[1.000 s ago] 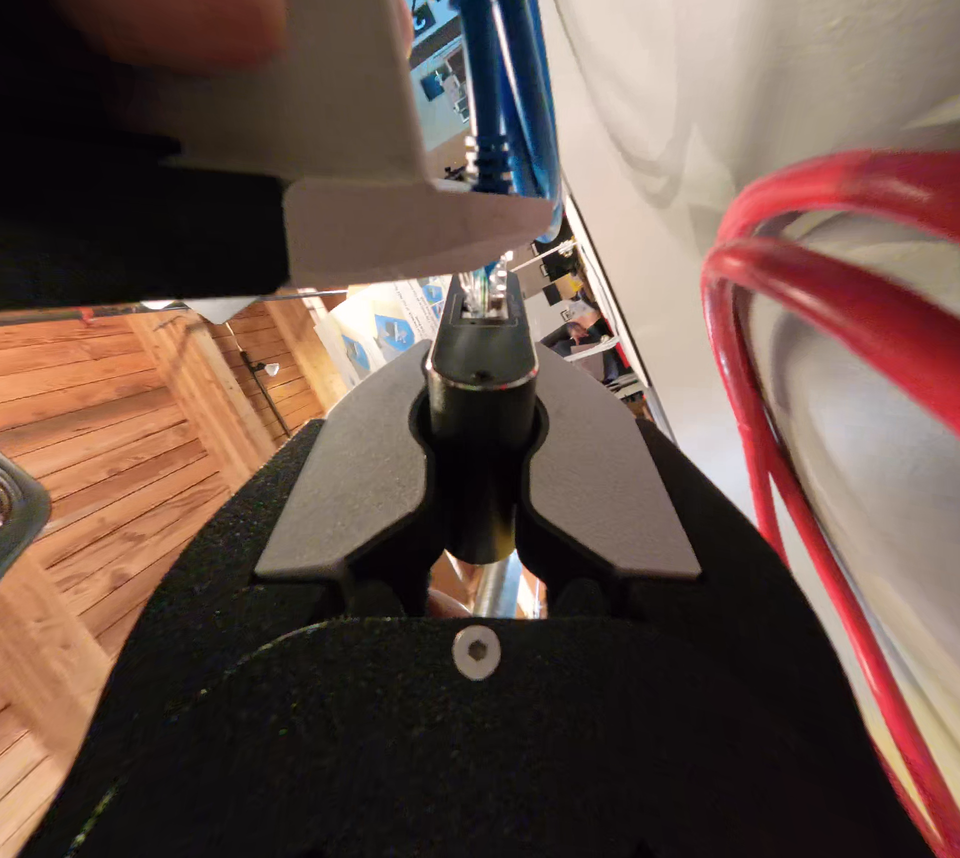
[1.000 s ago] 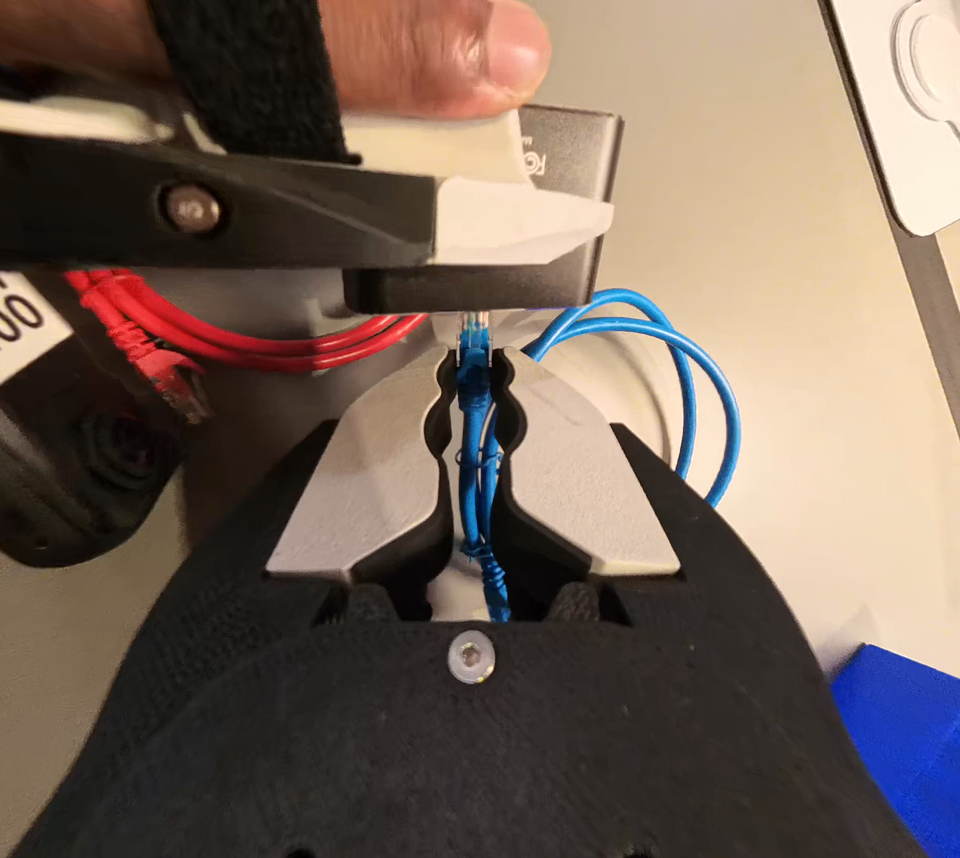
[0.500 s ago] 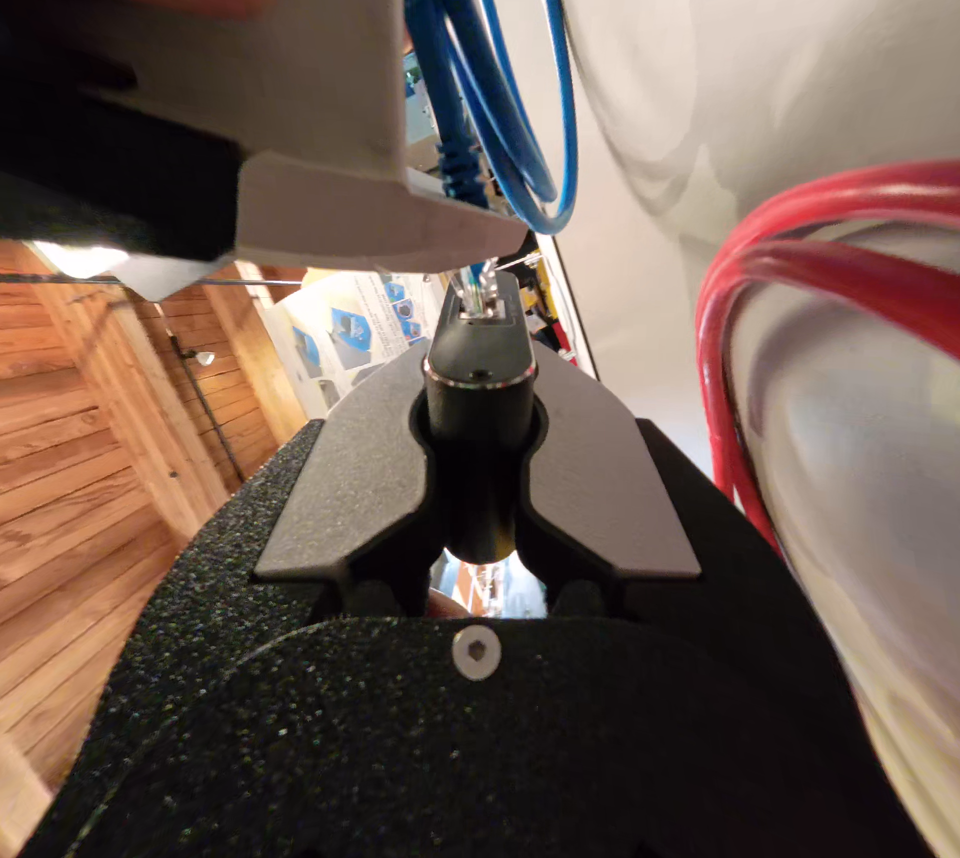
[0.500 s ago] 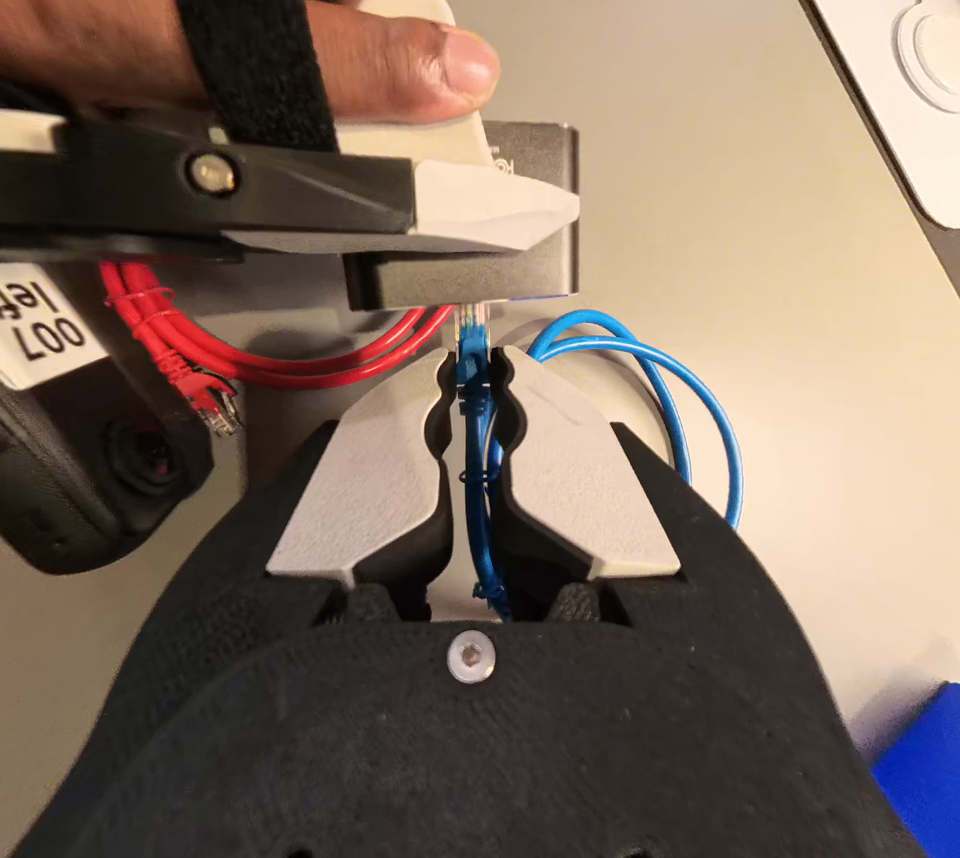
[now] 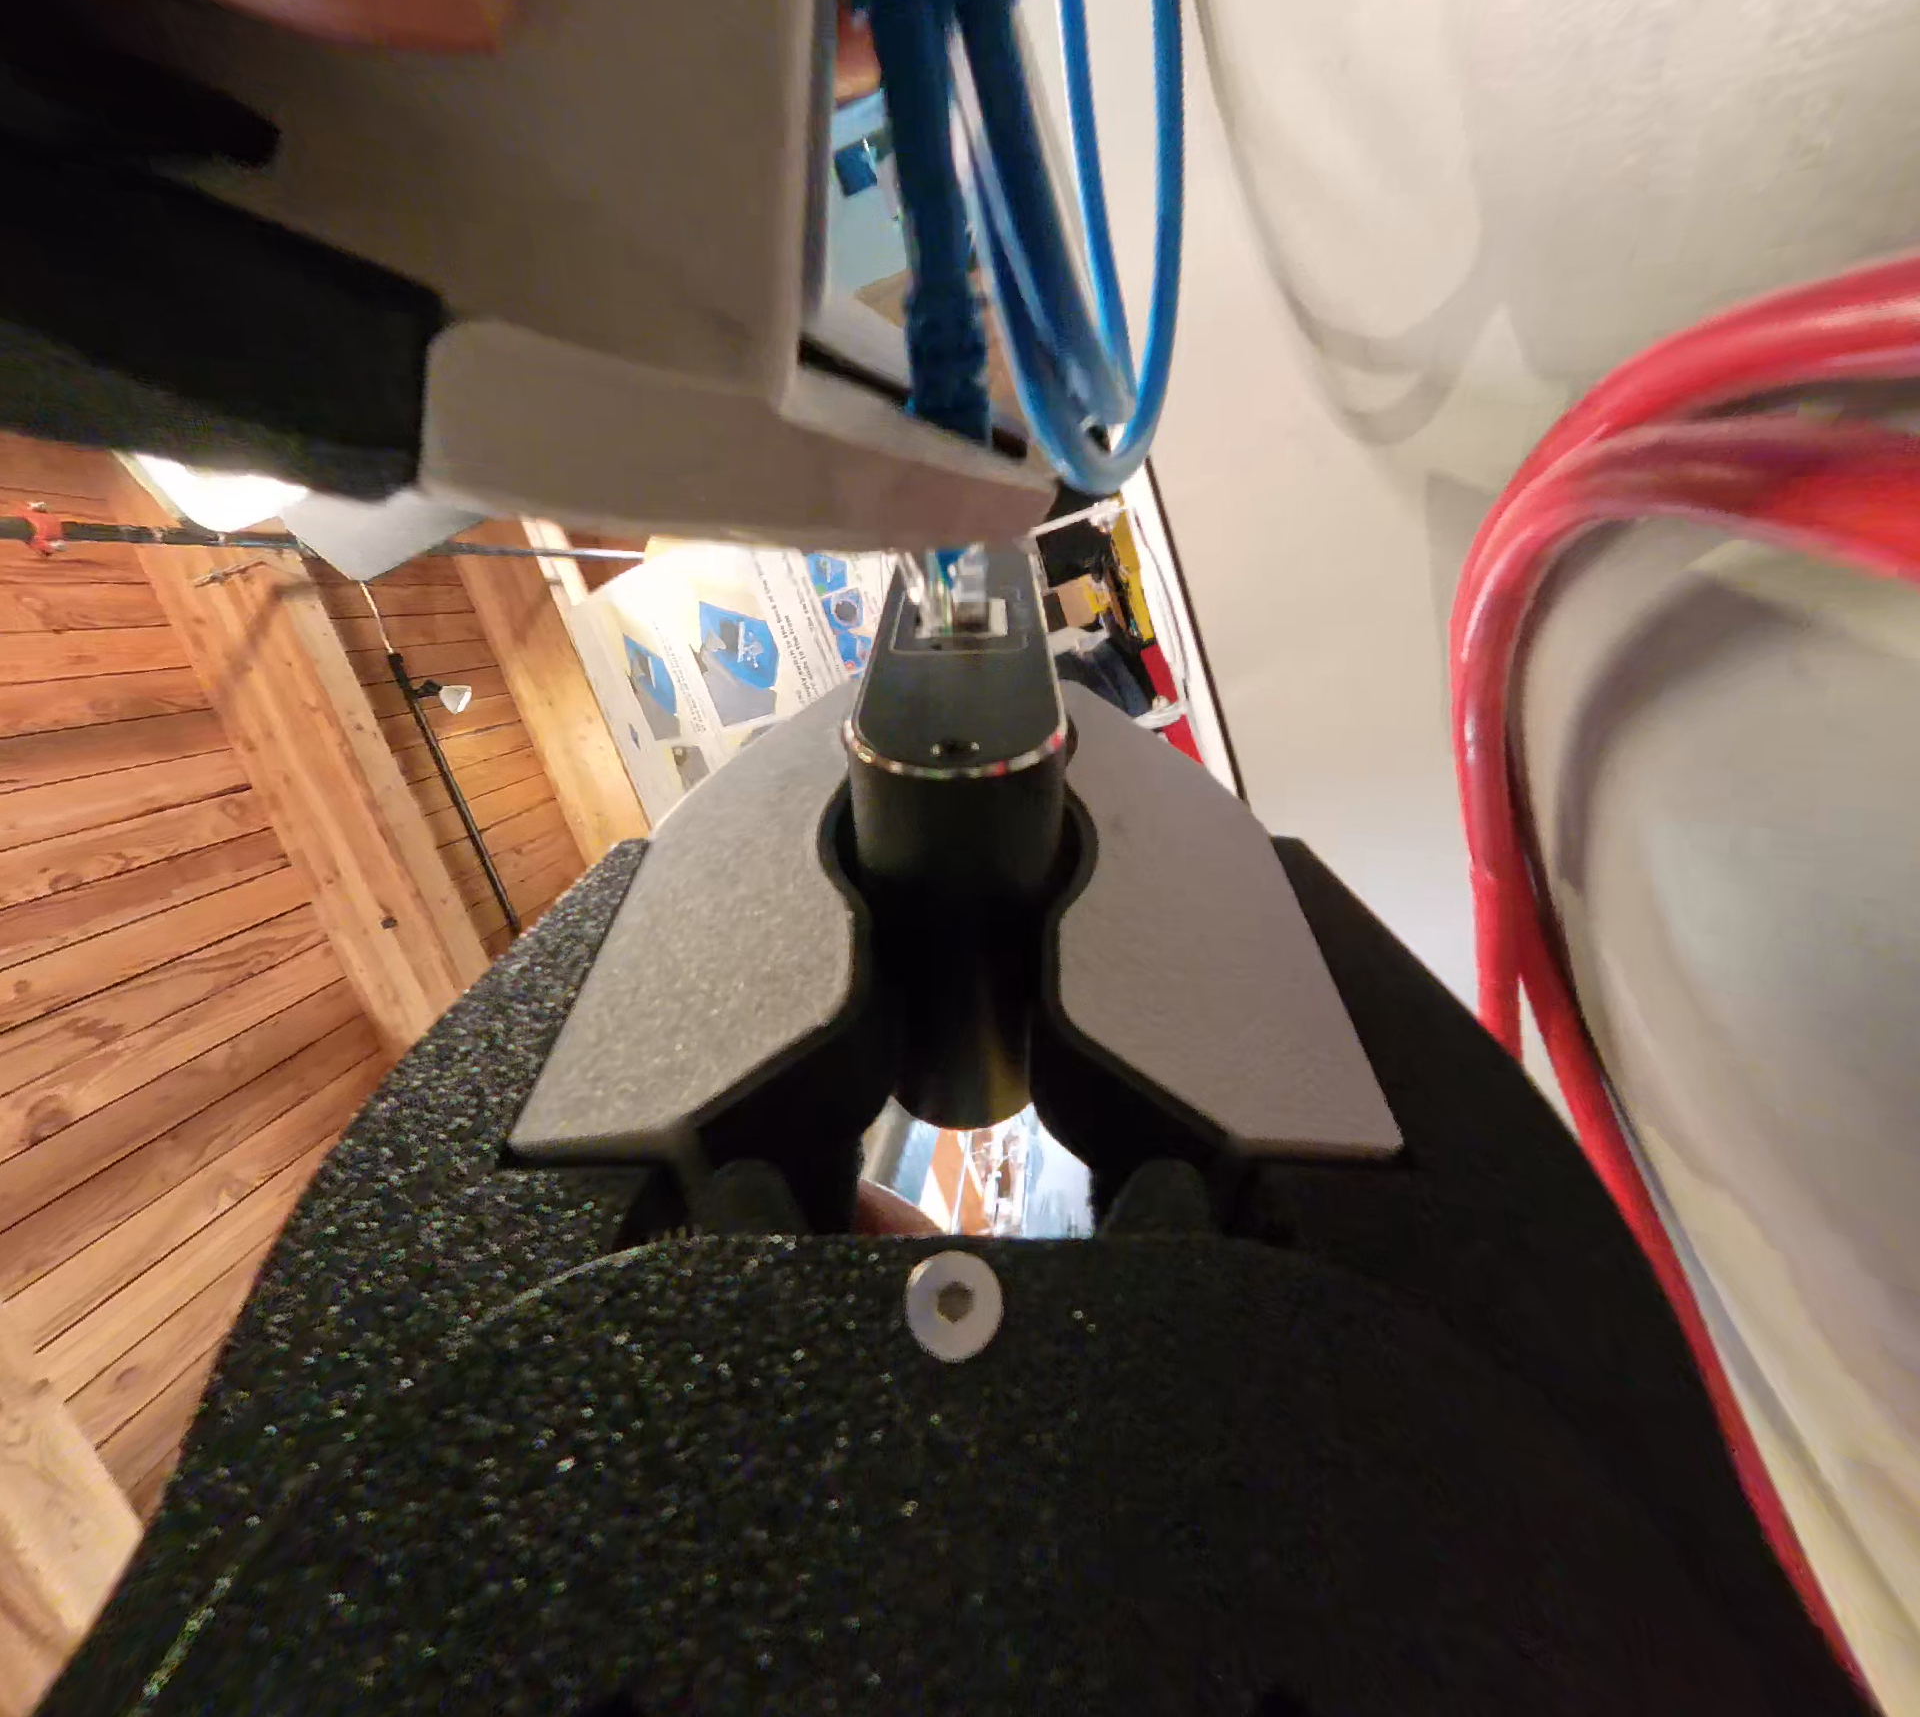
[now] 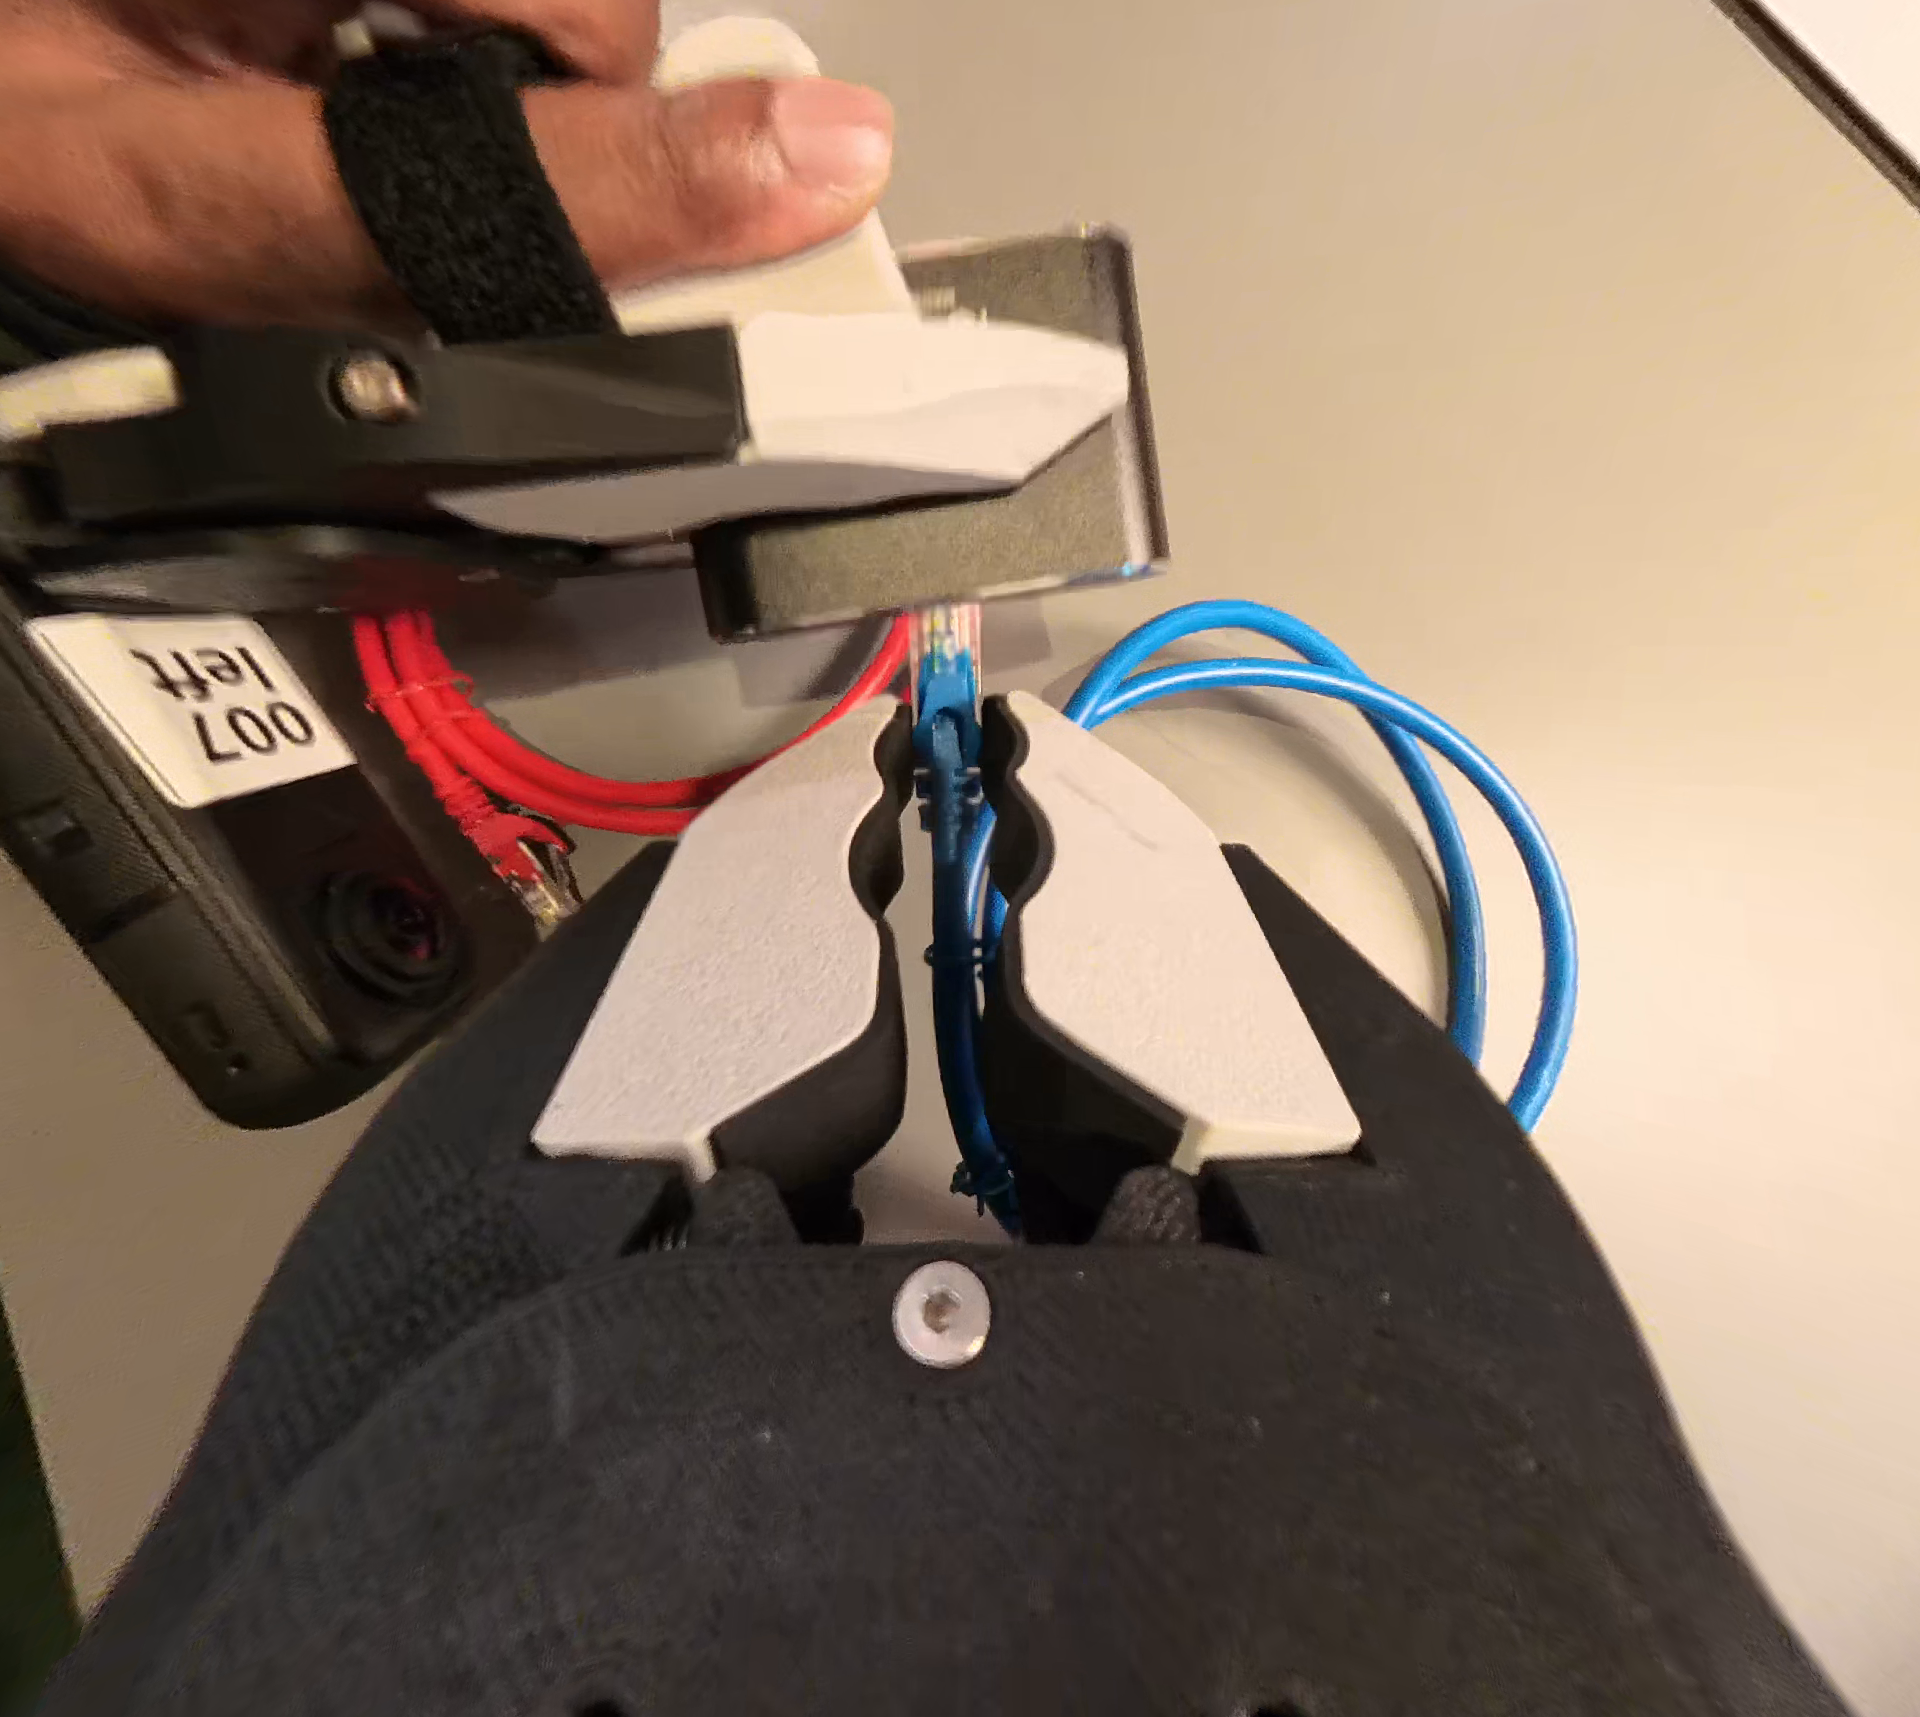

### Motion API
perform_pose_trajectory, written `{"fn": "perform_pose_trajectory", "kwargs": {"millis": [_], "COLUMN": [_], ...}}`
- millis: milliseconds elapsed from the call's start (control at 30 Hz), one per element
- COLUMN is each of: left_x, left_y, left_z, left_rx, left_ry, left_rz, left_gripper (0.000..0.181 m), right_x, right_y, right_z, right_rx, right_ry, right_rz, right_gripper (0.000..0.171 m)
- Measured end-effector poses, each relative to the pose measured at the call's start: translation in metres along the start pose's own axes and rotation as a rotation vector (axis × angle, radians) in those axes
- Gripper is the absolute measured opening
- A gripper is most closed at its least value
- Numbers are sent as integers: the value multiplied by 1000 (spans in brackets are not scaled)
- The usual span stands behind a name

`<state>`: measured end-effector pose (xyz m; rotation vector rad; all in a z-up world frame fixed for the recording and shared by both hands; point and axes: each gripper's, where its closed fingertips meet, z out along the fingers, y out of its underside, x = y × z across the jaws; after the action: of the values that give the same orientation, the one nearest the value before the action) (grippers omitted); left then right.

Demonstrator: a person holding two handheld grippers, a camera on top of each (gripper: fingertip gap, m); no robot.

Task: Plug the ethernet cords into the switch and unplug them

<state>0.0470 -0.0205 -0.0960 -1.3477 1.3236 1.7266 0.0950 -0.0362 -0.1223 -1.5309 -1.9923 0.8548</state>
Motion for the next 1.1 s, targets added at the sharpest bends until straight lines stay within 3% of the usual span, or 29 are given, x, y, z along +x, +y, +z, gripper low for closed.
{"fn": "perform_pose_trajectory", "kwargs": {"millis": [800, 1100], "left_x": [-1, 6], "left_y": [-10, -4], "left_z": [-6, 1], "left_rx": [87, 44], "left_ry": [2, 65], "left_rz": [-63, -150], "left_gripper": [28, 28], "right_x": [-3, 14], "right_y": [-3, 4], "right_z": [1, -5], "right_rx": [2, -116], "right_ry": [68, 316], "right_rz": [-251, -475], "right_gripper": [13, 23]}}
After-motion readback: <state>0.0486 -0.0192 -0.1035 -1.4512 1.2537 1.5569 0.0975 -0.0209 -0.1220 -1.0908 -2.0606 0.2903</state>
